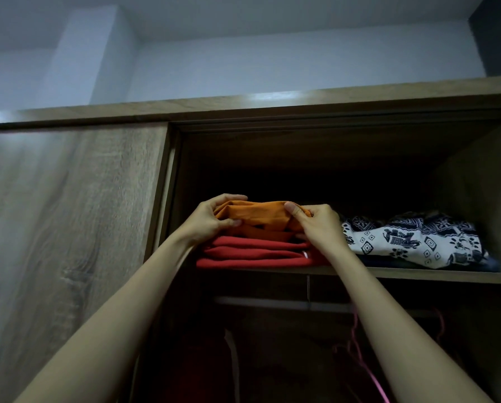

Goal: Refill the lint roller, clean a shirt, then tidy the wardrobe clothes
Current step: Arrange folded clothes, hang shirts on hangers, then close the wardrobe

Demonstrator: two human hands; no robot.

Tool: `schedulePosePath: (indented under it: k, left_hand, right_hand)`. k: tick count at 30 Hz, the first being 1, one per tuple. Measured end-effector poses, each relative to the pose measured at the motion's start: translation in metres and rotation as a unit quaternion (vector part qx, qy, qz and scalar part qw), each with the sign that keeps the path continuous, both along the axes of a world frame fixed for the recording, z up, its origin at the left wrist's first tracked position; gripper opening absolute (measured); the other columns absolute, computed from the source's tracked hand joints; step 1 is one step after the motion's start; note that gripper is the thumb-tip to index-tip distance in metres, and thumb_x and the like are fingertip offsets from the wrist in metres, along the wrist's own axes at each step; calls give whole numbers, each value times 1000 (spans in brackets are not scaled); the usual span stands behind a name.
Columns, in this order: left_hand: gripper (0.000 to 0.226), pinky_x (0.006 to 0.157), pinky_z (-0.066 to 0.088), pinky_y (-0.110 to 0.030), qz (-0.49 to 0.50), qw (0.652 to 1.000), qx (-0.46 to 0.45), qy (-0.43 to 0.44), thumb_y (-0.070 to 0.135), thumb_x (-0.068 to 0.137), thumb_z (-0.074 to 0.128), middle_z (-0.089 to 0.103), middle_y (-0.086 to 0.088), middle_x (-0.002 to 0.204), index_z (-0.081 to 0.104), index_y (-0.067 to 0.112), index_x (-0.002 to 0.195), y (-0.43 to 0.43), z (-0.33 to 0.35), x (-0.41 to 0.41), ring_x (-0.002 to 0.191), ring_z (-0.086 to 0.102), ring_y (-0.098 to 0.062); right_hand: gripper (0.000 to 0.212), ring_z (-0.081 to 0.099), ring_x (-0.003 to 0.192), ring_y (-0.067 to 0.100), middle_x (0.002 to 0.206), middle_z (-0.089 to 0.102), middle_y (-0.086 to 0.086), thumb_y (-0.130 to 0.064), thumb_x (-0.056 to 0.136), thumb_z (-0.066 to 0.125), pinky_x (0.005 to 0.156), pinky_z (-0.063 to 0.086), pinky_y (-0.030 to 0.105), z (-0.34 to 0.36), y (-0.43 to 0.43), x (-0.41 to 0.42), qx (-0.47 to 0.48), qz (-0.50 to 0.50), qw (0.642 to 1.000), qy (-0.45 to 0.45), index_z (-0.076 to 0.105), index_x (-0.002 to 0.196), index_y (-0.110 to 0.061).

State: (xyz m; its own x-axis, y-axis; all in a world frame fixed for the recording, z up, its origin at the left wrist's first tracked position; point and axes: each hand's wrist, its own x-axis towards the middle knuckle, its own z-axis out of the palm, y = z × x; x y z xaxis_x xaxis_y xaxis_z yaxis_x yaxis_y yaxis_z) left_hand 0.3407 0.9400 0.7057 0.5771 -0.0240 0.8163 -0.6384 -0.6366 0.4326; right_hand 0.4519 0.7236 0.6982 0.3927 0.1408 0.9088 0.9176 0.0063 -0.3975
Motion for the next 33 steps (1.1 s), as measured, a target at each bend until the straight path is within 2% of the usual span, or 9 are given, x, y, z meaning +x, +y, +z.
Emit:
schedulePosePath:
  k: [4, 6, 10, 16, 18, 21, 24, 28, 33]
  left_hand:
    - [43, 80, 55, -19, 29, 997, -15, -67, 1, 84, 69, 63, 7, 112, 61, 26, 117, -9, 17, 4, 103, 61, -8]
    - [43, 74, 53, -14, 28, 994, -31, -100, -3, 82, 69, 65, 7, 106, 61, 22, 115, -16, 23, 7, 97, 62, -5]
    - [40, 74, 52, -16, 27, 983, -52, -174, -3, 81, 70, 67, 5, 103, 62, 17, 116, -26, 28, 8, 92, 65, -2]
    - [37, 74, 54, -19, -16, 964, -62, -257, -4, 86, 66, 66, -4, 97, 59, 11, 119, -46, 21, -17, 85, 66, -3]
    - [38, 78, 55, -23, -27, 964, -53, -258, -1, 86, 66, 65, -11, 98, 58, 13, 120, -47, 16, -28, 88, 65, -10]
    - [40, 82, 54, -24, -29, 972, -25, -230, 1, 86, 66, 62, -13, 94, 57, 18, 121, -43, 2, -41, 89, 63, -14]
    - [41, 79, 53, -20, -24, 980, -16, -195, -2, 86, 63, 58, -10, 93, 56, 19, 121, -43, -15, -50, 85, 61, -7]
    - [41, 76, 55, -27, -34, 985, -24, -167, -2, 87, 62, 55, -12, 95, 55, 16, 123, -48, -29, -60, 86, 59, -15]
    - [39, 76, 56, -27, -23, 989, 5, -143, -1, 89, 61, 57, -21, 102, 54, 12, 125, -54, -45, -68, 89, 62, -15]
  right_hand:
    - [57, 69, 64, 30, 71, 65, 28, -49, 81, 66, 64, 57, 53, 10, 5, 0, 13, -19, 1000, 2, 67, 79, 8]
    - [59, 63, 57, 31, 60, 57, 26, -49, 83, 65, 60, 56, 40, 15, 5, -2, 21, -39, 999, -9, 64, 71, 9]
    - [59, 38, 47, 14, 47, 39, 3, -45, 88, 61, 44, 25, 21, 17, 0, -15, 48, -63, 996, -46, 51, 56, 4]
    - [50, 47, 46, 10, 50, 52, 2, -42, 89, 59, 46, 36, 18, 10, -11, -44, 110, -38, 986, -116, 66, 68, 3]
    - [38, 62, 57, 7, 62, 67, 0, -42, 88, 60, 55, 49, 20, 0, -16, -55, 124, -29, 983, -130, 75, 79, -8]
    - [37, 65, 78, -4, 85, 71, -6, -46, 85, 59, 72, 52, 13, -18, -21, -64, 125, -10, 984, -130, 75, 98, -14]
    - [41, 63, 91, 0, 99, 67, -8, -52, 85, 53, 79, 53, 19, -33, -21, -62, 78, -16, 988, -134, 71, 104, -20]
    - [43, 54, 105, 3, 118, 56, -11, -59, 85, 47, 78, 45, 14, -40, -21, -64, -22, -9, 990, -140, 58, 121, -36]
    - [66, 43, 118, 1, 133, 46, -14, -64, 74, 60, 85, 40, 10, -43, -11, -66, -76, 15, 985, -153, 44, 134, -43]
